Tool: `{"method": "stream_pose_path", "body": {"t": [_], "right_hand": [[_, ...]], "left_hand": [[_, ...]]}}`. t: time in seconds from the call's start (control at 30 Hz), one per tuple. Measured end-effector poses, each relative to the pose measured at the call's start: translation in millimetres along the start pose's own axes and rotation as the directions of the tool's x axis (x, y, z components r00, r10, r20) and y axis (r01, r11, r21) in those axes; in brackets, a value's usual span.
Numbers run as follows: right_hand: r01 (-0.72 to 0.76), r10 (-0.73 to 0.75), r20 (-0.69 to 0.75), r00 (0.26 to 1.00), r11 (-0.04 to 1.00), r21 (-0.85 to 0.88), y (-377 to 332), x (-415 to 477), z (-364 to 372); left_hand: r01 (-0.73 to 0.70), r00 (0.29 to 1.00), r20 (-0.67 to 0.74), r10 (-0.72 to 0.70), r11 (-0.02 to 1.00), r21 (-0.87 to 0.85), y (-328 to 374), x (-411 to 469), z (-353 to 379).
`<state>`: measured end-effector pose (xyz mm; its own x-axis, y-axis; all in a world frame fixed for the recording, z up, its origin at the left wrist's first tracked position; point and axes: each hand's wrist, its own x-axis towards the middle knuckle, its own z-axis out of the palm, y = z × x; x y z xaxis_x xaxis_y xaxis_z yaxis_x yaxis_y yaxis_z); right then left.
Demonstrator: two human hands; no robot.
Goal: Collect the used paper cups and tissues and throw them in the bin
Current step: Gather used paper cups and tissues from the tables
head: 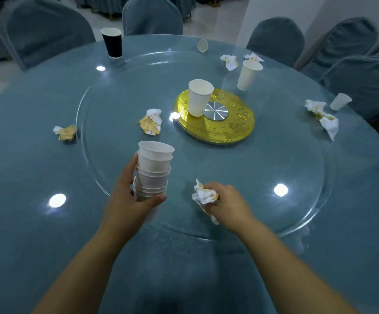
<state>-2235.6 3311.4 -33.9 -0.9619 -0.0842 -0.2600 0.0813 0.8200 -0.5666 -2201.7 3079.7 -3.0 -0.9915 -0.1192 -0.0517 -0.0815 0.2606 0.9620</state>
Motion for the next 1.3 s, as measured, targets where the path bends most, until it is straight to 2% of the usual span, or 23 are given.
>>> {"method": "stream_pose_path", "body": {"t": [0.13, 0.33, 0.47, 0.77, 0.93, 1.07, 1.3], "right_hand": [[0.077, -0.068, -0.070, 0.995, 0.989, 0.126, -14.6, -45.4, 11.3], [0.214, -0.201, -0.077, 0.977, 0.941, 0.263, -41.3, -94.6, 21.5], [0.398, -0.420, -0.021, 0.907, 0.842, 0.365, -67.2, -123.7, 27.6], [0.495, -0.602, 0.136, 0.787, 0.747, 0.444, -134.5, -172.1, 79.4], [0.544, -0.680, 0.190, 0.708, 0.697, 0.468, -196.4, -190.6, 119.0], [0.575, -0.736, 0.205, 0.646, 0.645, 0.504, -256.7, -205.1, 155.6], [0.564, -0.764, 0.244, 0.598, 0.617, 0.548, -363.2, -227.4, 235.0]], "left_hand": [[0.006, 0.994, -0.109, -0.008, 1.000, -0.024, 2.2, -42.0, -18.9], [0.015, 0.949, -0.312, -0.041, 0.996, -0.085, 3.1, -118.2, -40.5], [0.039, 0.872, -0.481, -0.092, 0.992, -0.119, 1.7, -175.4, -49.8], [0.099, 0.685, -0.699, -0.206, 0.977, -0.191, -9.1, -284.2, -99.0], [0.100, 0.587, -0.782, -0.208, 0.978, -0.185, -20.8, -323.8, -150.7], [0.093, 0.553, -0.807, -0.207, 0.978, -0.187, -37.3, -344.7, -208.1], [0.107, 0.469, -0.864, -0.181, 0.983, -0.148, -65.2, -374.2, -328.6]]}}
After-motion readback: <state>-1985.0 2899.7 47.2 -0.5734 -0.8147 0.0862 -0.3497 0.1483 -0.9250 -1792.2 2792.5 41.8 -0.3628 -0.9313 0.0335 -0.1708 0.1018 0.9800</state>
